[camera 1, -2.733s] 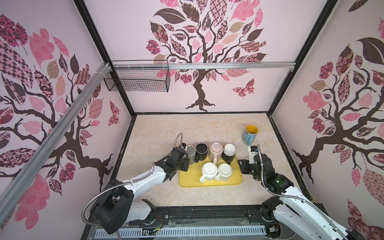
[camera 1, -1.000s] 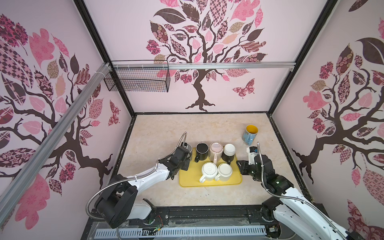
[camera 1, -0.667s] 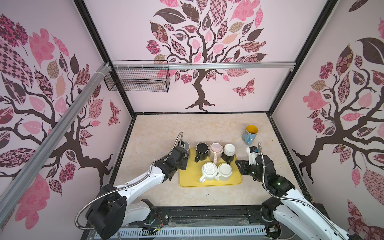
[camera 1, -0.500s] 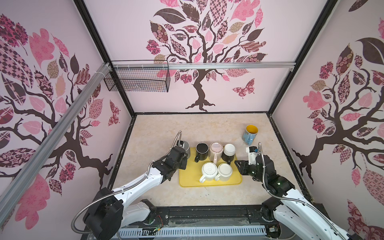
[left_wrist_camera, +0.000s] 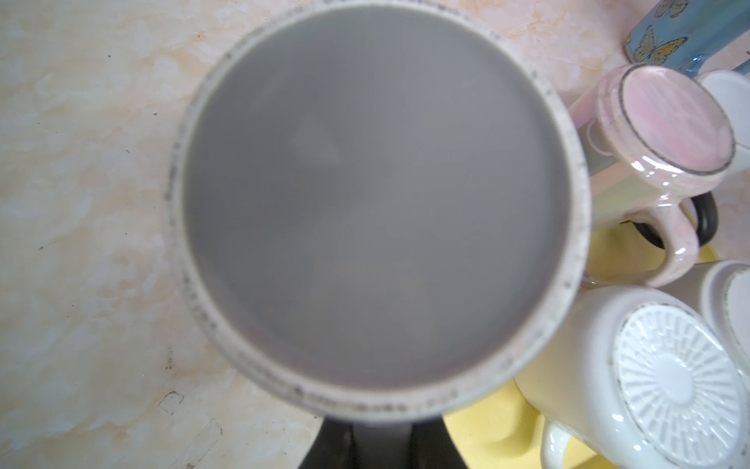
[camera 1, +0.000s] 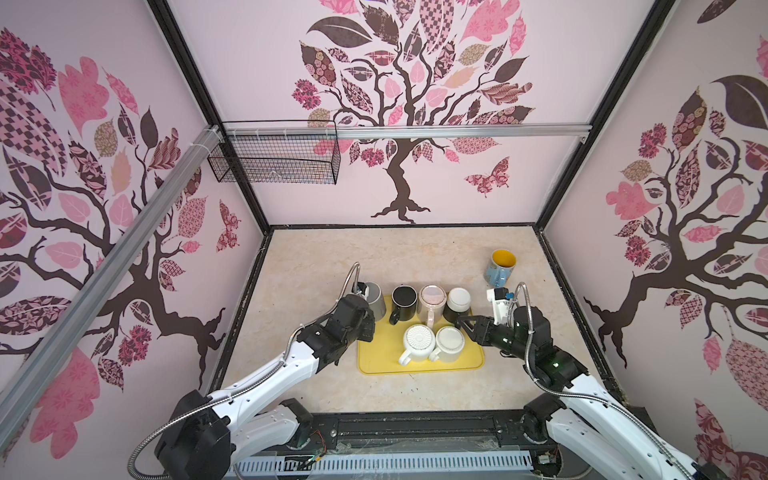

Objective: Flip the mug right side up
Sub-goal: 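Lift the grey mug with the left gripper while the right gripper reaches toward it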

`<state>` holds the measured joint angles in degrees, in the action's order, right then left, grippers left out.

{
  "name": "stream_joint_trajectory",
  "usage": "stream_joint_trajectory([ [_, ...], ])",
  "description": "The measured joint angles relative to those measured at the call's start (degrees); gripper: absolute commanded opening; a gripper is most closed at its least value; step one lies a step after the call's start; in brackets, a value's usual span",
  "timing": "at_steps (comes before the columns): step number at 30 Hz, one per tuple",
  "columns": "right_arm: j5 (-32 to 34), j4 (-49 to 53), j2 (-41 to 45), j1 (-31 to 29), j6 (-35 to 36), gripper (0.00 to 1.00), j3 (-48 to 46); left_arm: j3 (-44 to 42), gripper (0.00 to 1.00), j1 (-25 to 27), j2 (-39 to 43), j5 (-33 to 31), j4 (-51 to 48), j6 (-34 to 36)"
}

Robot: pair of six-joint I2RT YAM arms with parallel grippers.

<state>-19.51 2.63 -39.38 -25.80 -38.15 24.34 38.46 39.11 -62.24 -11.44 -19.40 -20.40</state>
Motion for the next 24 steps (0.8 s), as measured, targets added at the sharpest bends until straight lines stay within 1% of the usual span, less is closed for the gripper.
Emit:
stream_joint_trajectory([
  [4,-3.0,-3.5,0.0,0.0,-3.5,0.39,0.0,0.0,0.00,0.3,2.5,1.3,-0.1,-1.0],
  [7,-5.1,-8.0,0.0,0.0,-7.1,0.37,-0.3,0.0,0.00,0.3,4.9,3.3,-0.1,-2.7],
  [12,-7.6,-17.4,-1.1,0.0,-13.5,0.34,-2.9,0.0,0.00,0.3,9.1,9.8,2.5,-7.9],
  [16,-9.0,-23.5,-2.9,0.0,-18.0,0.35,-5.1,0.0,0.00,0.3,11.1,15.5,9.0,-14.2],
  [19,-10.1,-28.3,-4.9,0.0,-20.9,0.37,-5.4,-1.0,0.00,0.3,11.9,19.5,17.4,-19.9],
  [24,-12.2,-37.1,-8.7,-0.5,-25.2,0.47,-5.3,-4.3,0.00,0.3,11.0,24.7,31.8,-29.3],
])
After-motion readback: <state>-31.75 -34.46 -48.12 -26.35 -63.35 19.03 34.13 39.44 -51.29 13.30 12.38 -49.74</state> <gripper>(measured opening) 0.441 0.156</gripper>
